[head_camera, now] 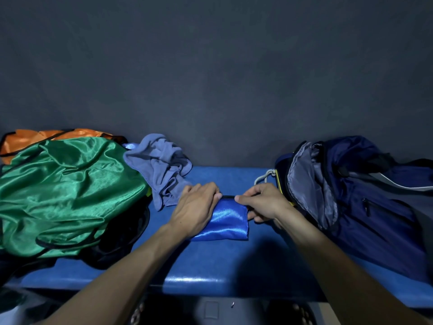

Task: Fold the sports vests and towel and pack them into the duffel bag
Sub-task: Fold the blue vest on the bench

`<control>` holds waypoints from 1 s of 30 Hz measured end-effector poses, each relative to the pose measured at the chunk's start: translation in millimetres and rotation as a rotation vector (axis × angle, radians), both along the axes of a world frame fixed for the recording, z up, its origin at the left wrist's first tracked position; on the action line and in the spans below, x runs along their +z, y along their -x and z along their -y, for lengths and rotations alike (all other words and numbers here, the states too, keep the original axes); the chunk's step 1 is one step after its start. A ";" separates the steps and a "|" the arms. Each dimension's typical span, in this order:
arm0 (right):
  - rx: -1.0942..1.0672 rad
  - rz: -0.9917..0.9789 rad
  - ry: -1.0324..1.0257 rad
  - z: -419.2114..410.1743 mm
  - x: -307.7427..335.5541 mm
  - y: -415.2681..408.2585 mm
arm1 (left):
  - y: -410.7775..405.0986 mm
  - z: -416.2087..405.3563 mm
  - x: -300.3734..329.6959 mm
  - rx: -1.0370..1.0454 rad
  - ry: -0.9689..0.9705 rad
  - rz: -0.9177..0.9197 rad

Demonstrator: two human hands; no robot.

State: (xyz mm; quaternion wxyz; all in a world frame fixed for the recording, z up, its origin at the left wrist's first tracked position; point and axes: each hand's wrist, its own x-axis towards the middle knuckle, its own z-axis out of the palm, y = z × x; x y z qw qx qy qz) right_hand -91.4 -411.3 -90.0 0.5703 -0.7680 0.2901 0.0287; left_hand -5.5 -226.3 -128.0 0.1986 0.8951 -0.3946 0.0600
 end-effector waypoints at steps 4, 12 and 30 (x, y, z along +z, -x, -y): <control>-0.087 0.048 -0.034 -2.9 -9.6 1.0 | -2.2 0.4 -1.7 0.012 -0.010 -0.012; -0.119 0.137 0.138 -7.2 -17.8 1.6 | -4.0 0.6 -3.2 0.024 -0.024 -0.024; 0.175 -0.162 0.887 -36.7 -10.2 11.2 | 5.8 5.4 8.2 -0.122 -0.034 0.156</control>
